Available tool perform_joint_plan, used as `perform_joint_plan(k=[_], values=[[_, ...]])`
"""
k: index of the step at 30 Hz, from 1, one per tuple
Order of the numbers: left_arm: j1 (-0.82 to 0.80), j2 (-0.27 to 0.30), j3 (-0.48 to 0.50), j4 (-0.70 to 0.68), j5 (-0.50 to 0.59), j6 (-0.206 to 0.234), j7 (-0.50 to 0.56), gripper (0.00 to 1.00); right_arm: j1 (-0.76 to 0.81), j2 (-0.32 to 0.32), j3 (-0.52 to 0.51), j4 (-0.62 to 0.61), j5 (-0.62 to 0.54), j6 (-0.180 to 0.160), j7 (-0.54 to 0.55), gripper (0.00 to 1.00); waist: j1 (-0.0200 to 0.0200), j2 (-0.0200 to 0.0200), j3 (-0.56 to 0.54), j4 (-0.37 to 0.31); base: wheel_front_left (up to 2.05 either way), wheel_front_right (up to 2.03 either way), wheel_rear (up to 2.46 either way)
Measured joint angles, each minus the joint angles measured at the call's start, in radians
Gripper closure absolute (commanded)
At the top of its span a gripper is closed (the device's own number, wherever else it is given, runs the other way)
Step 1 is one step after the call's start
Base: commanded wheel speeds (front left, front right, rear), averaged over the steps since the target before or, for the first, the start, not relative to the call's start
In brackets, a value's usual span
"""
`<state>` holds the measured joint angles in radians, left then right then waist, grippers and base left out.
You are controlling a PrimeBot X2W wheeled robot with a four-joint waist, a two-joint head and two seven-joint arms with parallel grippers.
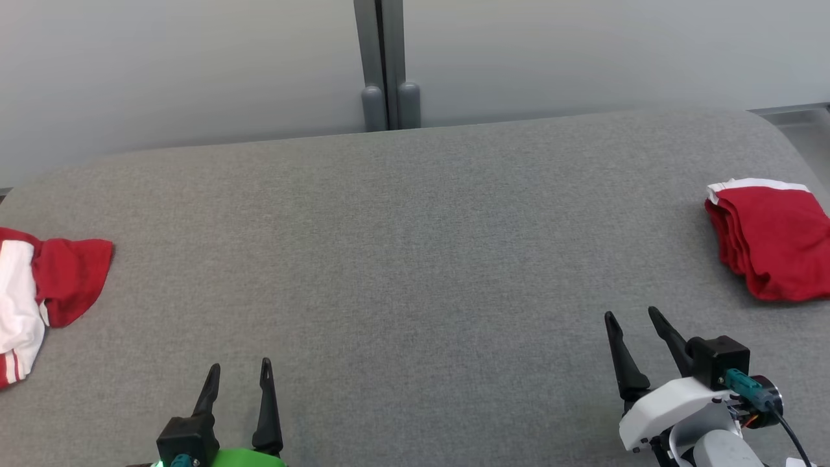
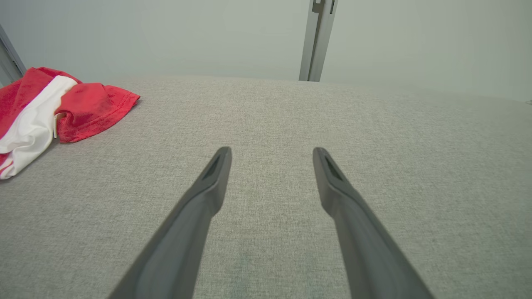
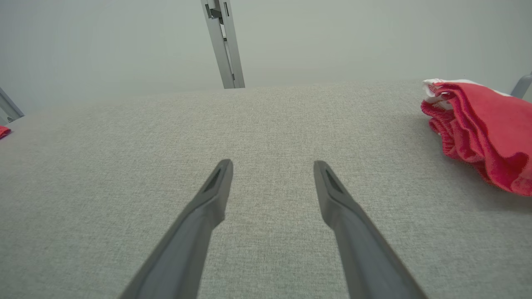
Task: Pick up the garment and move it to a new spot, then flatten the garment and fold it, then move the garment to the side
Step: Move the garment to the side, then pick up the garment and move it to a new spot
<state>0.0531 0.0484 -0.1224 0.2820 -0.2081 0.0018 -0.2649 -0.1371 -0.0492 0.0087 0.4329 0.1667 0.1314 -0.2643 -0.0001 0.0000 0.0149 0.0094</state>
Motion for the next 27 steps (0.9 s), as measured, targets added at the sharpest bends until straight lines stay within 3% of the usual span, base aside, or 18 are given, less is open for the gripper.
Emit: perform_joint_plan(k=[8, 27], values=[[-0.003, 0.000, 0.002, 0.009, -0.017, 0.017, 0.000, 0.00, 0.012, 0.000, 0.002, -0.002, -0.009, 0.000, 0.000, 0.00, 0.0000, 0.0000, 0.008, 0.087, 0.00, 0.00, 0.00], [0.019, 0.001, 0.127, 0.048, -0.038, 0.035, 0.000, 0.00, -0.019, 0.001, 0.088, 0.010, 0.020, 0.000, 0.000, 0.00, 0.0000, 0.0000, 0.028, 0.432, 0.00, 0.00, 0.00]])
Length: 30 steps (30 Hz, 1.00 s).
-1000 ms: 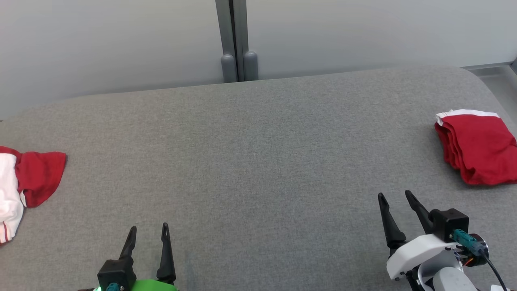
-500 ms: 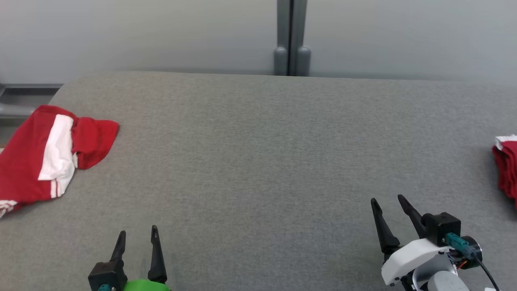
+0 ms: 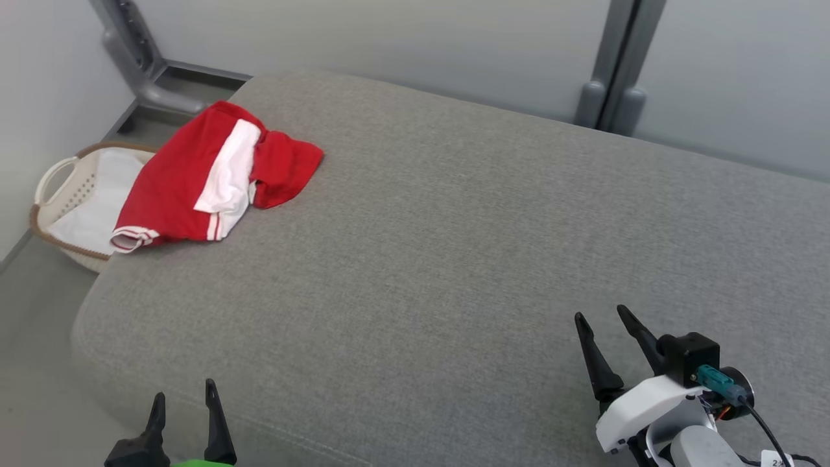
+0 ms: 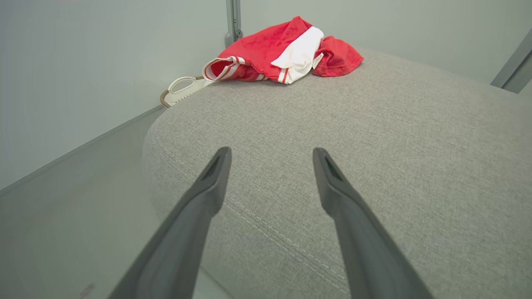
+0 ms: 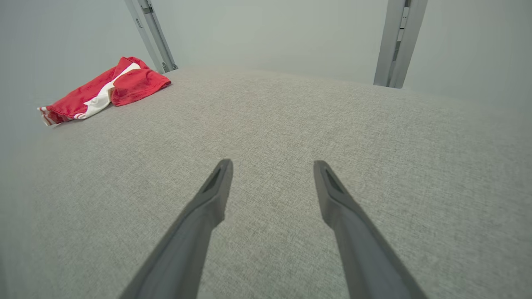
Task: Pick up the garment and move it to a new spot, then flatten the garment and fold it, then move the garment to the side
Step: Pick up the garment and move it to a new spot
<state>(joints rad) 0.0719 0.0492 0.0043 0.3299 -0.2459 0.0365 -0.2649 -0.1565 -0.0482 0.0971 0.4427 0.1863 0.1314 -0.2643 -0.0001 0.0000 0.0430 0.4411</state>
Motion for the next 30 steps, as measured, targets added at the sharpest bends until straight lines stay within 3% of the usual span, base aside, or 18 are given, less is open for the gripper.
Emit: perform_joint_plan(k=[7, 11, 19, 30], values=[[-0.047, 0.000, 0.029, 0.024, -0.016, -0.030, 0.000, 0.00, -0.035, 0.001, 0.015, -0.002, -0.030, 0.000, 0.000, 0.00, 0.0000, 0.0000, 0.038, 0.057, 0.00, 0.00, 0.00], [-0.165, 0.000, 0.067, 0.055, -0.016, -0.075, 0.000, 0.00, -0.071, 0.001, 0.018, -0.019, -0.063, 0.000, 0.000, 0.00, 0.0000, 0.0000, 0.080, 0.059, 0.00, 0.00, 0.00], [-0.464, 0.038, 0.140, 0.209, 0.020, -0.133, 0.000, 0.00, -0.147, 0.001, 0.010, -0.071, -0.127, 0.000, 0.000, 0.00, 0.0001, 0.0000, 0.202, 0.025, 0.00, 0.00, 0.00], [-0.781, 0.147, 0.186, 0.507, 0.001, -0.157, 0.000, 0.00, -0.237, -0.021, 0.055, -0.157, -0.144, 0.000, 0.000, 0.00, 0.0001, 0.0000, 0.383, -0.049, 0.00, 0.00, 0.00]])
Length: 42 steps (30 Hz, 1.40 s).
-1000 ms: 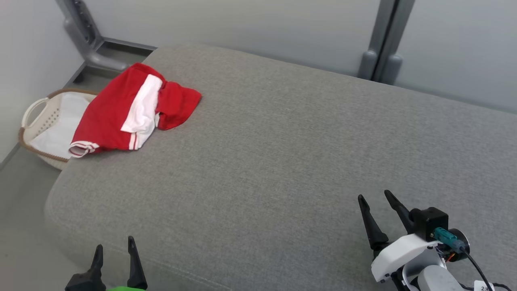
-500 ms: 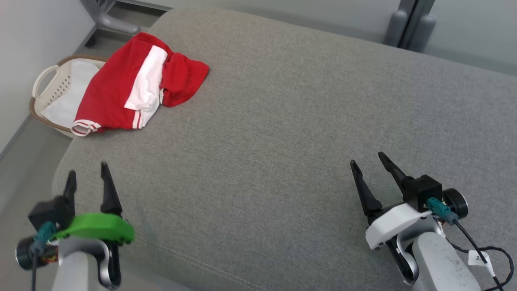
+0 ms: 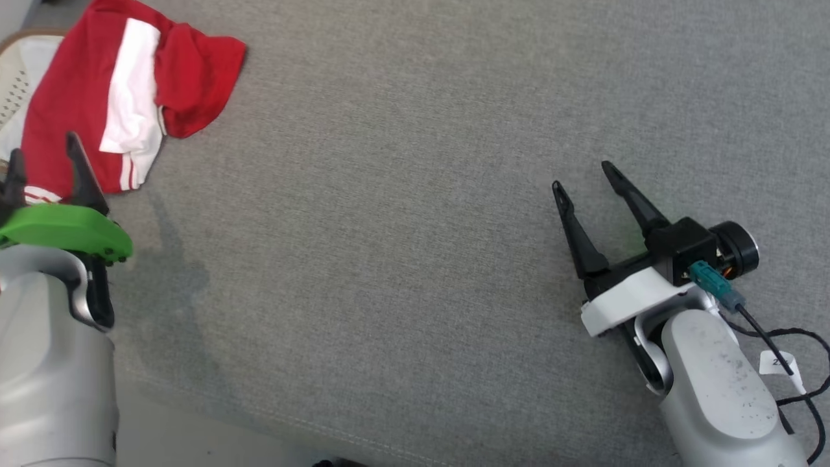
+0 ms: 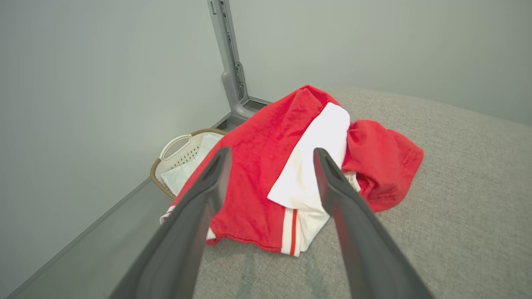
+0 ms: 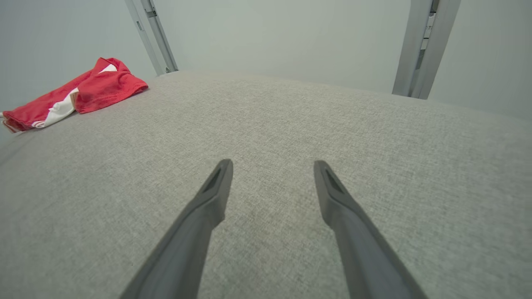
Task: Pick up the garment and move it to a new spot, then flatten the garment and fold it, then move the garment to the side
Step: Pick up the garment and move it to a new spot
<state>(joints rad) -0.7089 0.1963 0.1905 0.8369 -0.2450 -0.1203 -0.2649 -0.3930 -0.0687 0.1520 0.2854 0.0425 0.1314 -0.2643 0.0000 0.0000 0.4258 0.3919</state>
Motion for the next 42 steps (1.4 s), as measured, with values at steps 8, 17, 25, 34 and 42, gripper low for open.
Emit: perform_joint_plan(k=[8, 17, 25, 34, 42], values=[[-0.132, 0.071, 0.006, 0.193, -0.037, -0.007, 0.000, 0.00, -0.040, -0.015, 0.012, -0.061, 0.000, 0.000, -0.001, 0.00, 0.0000, 0.0000, 0.102, -0.069, 0.00, 0.00, 0.00], [-0.223, 0.095, 0.001, 0.347, -0.127, -0.008, 0.073, 0.00, -0.075, -0.019, 0.006, -0.105, 0.001, 0.002, -0.008, 0.00, 0.0000, 0.0000, 0.182, -0.145, 0.00, 0.00, 0.00], [-0.234, 0.119, -0.041, 0.387, -0.122, -0.008, 0.059, 1.00, -0.087, -0.012, -0.010, -0.094, 0.002, 0.002, -0.009, 0.00, 0.0000, 0.0001, 0.185, -0.176, 0.00, 0.00, 0.00], [-0.259, 0.117, -0.146, 0.217, -0.076, -0.008, 0.007, 1.00, -0.043, -0.002, -0.050, -0.038, 0.020, 0.000, -0.003, 0.00, 0.0000, 0.0001, 0.100, -0.179, 0.00, 0.00, 0.00], [-0.254, 0.095, -0.253, -0.105, -0.061, -0.008, 0.004, 1.00, 0.024, 0.016, -0.059, -0.012, 0.048, 0.000, 0.000, 0.00, 0.0000, 0.0001, -0.003, -0.208, 0.00, 0.00, 0.00]])
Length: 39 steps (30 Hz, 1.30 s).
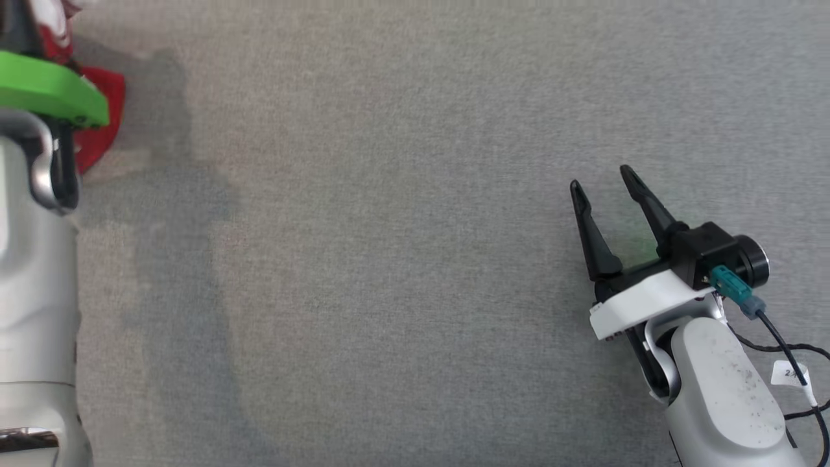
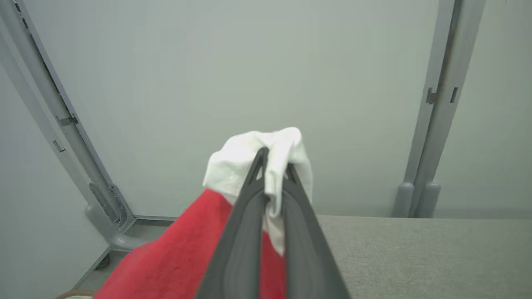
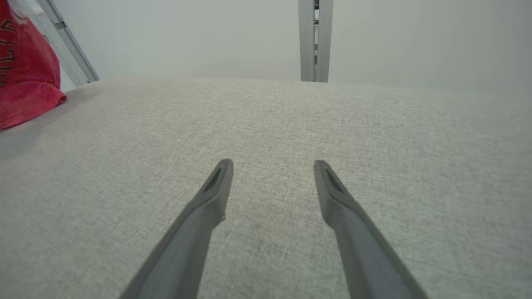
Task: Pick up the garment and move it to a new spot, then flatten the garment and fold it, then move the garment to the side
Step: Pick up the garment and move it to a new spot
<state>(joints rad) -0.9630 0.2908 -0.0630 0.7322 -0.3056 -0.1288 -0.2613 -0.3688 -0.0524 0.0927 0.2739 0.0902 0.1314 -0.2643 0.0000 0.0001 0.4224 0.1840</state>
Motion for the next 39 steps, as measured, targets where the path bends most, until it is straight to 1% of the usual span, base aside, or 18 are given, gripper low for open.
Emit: perform_joint_plan(k=[3, 9, 12, 16, 19, 21, 24, 25, 26, 27, 28, 31, 33, 37, 39], values=[[0.010, -0.026, -0.039, -0.094, -0.004, 0.000, -0.001, 1.00, 0.016, 0.001, 0.009, 0.002, 0.033, 0.000, 0.000, 0.00, 0.0000, 0.0000, -0.030, -0.030, 0.00, 0.00, 0.00], [0.052, -0.133, -0.148, -0.213, -0.044, 0.000, -0.001, 1.00, 0.045, 0.002, 0.023, 0.006, 0.081, 0.000, 0.000, 0.00, 0.0000, 0.0001, -0.078, -0.117, 0.00, 0.00, 0.00], [0.060, -0.170, -0.200, -0.244, -0.064, 0.000, -0.001, 1.00, 0.052, 0.003, 0.021, 0.006, 0.101, 0.000, 0.000, 0.00, 0.0000, 0.0000, -0.095, -0.167, 0.00, 0.00, 0.00], [0.077, -0.221, -0.296, -0.245, -0.102, 0.000, -0.001, 1.00, 0.055, 0.002, 0.025, 0.009, 0.114, 0.000, 0.000, 0.00, 0.0000, 0.0000, -0.112, -0.240, 0.00, 0.00, 0.00], [0.084, -0.236, -0.367, -0.237, -0.132, 0.000, -0.001, 1.00, 0.059, 0.002, 0.030, 0.012, 0.123, 0.000, 0.000, 0.00, 0.0000, 0.0000, -0.120, -0.290, 0.00, 0.00, 0.00], [0.101, -0.239, -0.441, -0.231, -0.144, 0.000, -0.001, 1.00, 0.063, 0.002, 0.039, 0.013, 0.131, 0.000, 0.000, 0.00, 0.0000, 0.0000, -0.126, -0.327, 0.00, 0.00, 0.00], [0.135, -0.241, -0.541, -0.248, -0.232, 0.003, -0.001, 1.00, 0.068, 0.002, 0.053, 0.017, 0.141, 0.000, 0.000, 0.00, 0.0000, 0.0000, -0.134, -0.377, 0.00, 0.00, 0.00], [0.146, -0.242, -0.573, -0.253, -0.261, 0.016, -0.001, 0.98, 0.070, 0.002, 0.055, 0.017, 0.142, 0.000, 0.000, 0.00, 0.0000, 0.0000, -0.136, -0.393, 0.00, 0.00, 0.00], [0.156, -0.243, -0.602, -0.255, -0.282, 0.029, -0.001, 0.73, 0.072, 0.002, 0.056, 0.018, 0.145, 0.000, 0.000, 0.00, 0.0000, 0.0000, -0.139, -0.408, 0.00, 0.00, 0.00], [0.162, -0.243, -0.624, -0.253, -0.295, 0.039, -0.001, 0.18, 0.073, 0.002, 0.057, 0.018, 0.147, 0.000, 0.000, 0.00, 0.0000, 0.0000, -0.141, -0.419, 0.00, 0.00, 0.00], [0.167, -0.243, -0.642, -0.252, -0.313, 0.053, -0.001, 0.00, 0.073, 0.002, 0.057, 0.018, 0.148, 0.000, 0.000, 0.00, 0.0000, 0.0000, -0.144, -0.431, 0.00, 0.00, 0.00], [0.178, -0.244, -0.658, -0.249, -0.320, 0.086, -0.001, 0.00, 0.078, 0.002, 0.046, 0.020, 0.148, 0.000, 0.000, 0.00, 0.0000, 0.0000, -0.153, -0.450, 0.00, 0.00, 0.00], [0.191, -0.244, -0.643, -0.246, -0.304, 0.105, -0.001, 0.00, 0.080, 0.002, 0.041, 0.023, 0.146, 0.000, 0.000, 0.00, 0.0000, 0.0000, -0.158, -0.448, 0.00, 0.00, 0.00], [0.255, -0.242, -0.567, -0.246, -0.257, 0.129, -0.003, 0.00, 0.081, 0.003, 0.034, 0.026, 0.137, 0.000, 0.000, 0.00, 0.0000, 0.0000, -0.166, -0.423, 0.00, 0.00, 0.00], [0.296, -0.243, -0.505, -0.252, -0.223, 0.134, -0.003, 0.00, 0.085, 0.003, 0.029, 0.028, 0.134, 0.000, 0.000, 0.00, 0.0000, 0.0000, -0.177, -0.404, 0.00, 0.00, 0.00]])
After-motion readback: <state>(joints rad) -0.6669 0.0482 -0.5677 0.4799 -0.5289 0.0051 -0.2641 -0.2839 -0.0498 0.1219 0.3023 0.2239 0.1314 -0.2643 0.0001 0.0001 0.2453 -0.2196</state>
